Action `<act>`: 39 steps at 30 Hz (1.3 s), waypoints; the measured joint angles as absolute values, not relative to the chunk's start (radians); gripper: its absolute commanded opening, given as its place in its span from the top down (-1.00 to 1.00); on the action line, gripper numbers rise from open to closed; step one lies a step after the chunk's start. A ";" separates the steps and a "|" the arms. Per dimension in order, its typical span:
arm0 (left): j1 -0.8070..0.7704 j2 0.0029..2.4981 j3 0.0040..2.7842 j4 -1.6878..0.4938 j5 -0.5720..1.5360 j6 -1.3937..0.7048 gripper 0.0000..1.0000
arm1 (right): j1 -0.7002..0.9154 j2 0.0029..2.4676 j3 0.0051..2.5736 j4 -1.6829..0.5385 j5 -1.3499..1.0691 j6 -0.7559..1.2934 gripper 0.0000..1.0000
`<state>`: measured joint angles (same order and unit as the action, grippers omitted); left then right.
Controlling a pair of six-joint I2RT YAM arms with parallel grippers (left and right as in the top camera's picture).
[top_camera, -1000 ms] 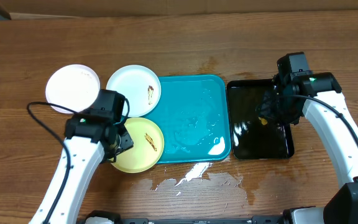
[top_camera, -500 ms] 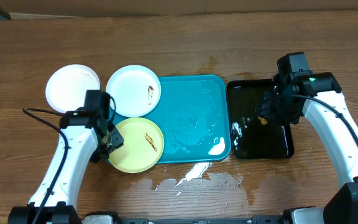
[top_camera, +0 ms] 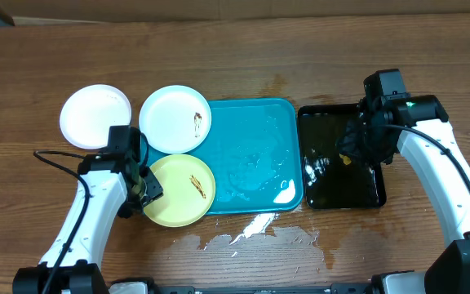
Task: Clean dirty plates on tray and stack at the side
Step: 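Move the left gripper to the yellow plate rim and grip it, then slide the yellow plate toward the tray center with the left gripper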
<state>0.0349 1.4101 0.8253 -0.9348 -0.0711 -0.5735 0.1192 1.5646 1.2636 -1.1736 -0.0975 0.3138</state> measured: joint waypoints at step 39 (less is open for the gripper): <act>-0.269 1.410 0.751 -0.498 0.240 -0.393 0.31 | 0.120 1.565 1.264 -1.151 -0.097 0.313 0.90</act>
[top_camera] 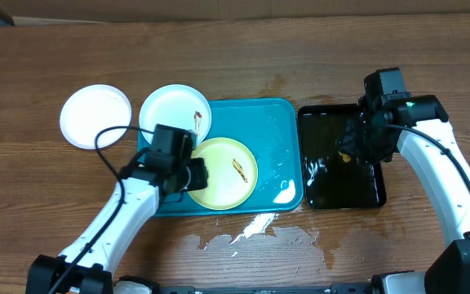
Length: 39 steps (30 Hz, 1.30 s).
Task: Clean dirty plates on tray and stack at the side
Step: 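Slide the yellow plate toward the tray center with the left gripper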
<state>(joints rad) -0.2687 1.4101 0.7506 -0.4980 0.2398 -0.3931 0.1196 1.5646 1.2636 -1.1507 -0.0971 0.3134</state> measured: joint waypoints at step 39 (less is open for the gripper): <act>-0.314 1.682 0.947 -0.655 0.049 -0.197 0.41 | 0.119 1.565 1.264 -1.139 -0.097 0.314 0.91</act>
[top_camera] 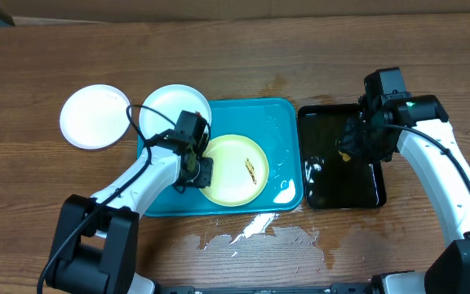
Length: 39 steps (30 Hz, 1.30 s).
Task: Clean dirty plates on tray and stack at the side
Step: 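Slide the yellow plate toward the tray center with the left gripper, then carry the sponge from the black tray over the yellow plate with the right gripper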
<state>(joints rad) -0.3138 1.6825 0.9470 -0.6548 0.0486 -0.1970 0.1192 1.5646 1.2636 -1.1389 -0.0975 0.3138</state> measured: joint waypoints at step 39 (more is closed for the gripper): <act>-0.314 1.687 0.964 -0.598 0.162 -0.375 0.17 | 0.616 1.565 1.264 -0.951 -0.033 0.045 0.93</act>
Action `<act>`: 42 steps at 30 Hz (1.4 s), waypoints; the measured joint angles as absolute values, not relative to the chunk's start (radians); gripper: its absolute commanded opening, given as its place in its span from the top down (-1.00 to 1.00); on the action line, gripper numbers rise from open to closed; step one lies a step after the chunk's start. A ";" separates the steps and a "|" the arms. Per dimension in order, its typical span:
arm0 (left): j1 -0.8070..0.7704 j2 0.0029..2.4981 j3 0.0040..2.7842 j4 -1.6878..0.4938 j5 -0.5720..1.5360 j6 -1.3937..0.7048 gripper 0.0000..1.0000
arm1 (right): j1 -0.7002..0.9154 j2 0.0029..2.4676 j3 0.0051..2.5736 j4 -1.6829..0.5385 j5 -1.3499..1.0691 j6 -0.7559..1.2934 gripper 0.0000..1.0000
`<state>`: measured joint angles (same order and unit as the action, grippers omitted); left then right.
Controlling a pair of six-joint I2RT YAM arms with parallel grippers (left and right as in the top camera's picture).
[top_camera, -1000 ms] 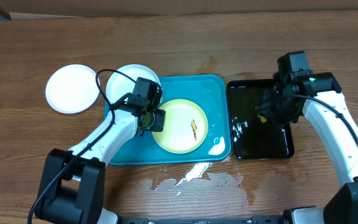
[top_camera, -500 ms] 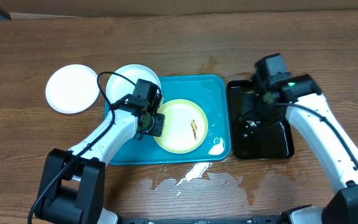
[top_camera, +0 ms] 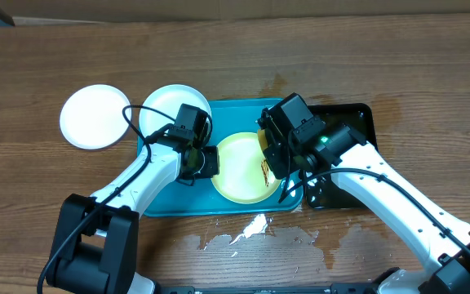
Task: Clean dirty plates on tray and stack at the side
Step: 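Carry the sponge from the black tray over the yellow plate with the right gripper, then scrub the yellow plate with the sponge while the left gripper holds it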
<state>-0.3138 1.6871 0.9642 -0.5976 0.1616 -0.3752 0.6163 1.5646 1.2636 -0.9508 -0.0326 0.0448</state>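
Note:
A yellow-green plate (top_camera: 239, 171) with a brown food streak lies on the teal tray (top_camera: 243, 114). My left gripper (top_camera: 209, 162) is at the plate's left rim and shut on it. My right gripper (top_camera: 272, 167) hangs over the plate's right side, next to the streak. Its fingertips are hidden under the wrist, so anything they hold is out of sight. A white plate (top_camera: 166, 104) sits half over the tray's far left corner, partly behind my left arm. Left of it, on the table, lies a clean white plate (top_camera: 96, 116).
A black tray (top_camera: 357, 114) stands right of the teal tray, mostly covered by my right arm. White spilled liquid (top_camera: 251, 229) spreads on the wood in front of the teal tray. A white smear (top_camera: 285, 194) marks the tray's near right corner.
My right arm has left the black tray and now reaches over the yellow-green plate's right side. The plate has shifted slightly right, still held at its left rim by my left gripper.
At first the yellow-green plate lay half off the tray's near left corner with my left gripper at its rim, and my right gripper sat in the black tray. The plate was then further onto the tray, then at its middle. Now my right gripper is over it.

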 measured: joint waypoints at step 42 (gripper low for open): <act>-0.315 1.735 0.964 -0.483 0.138 -0.655 0.72 | 0.617 1.565 1.264 -1.050 -0.011 0.052 0.92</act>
<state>-0.3145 1.7351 0.9642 -0.4831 0.1375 -0.6552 0.6167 1.5646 1.2636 -1.0500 -0.0109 0.0517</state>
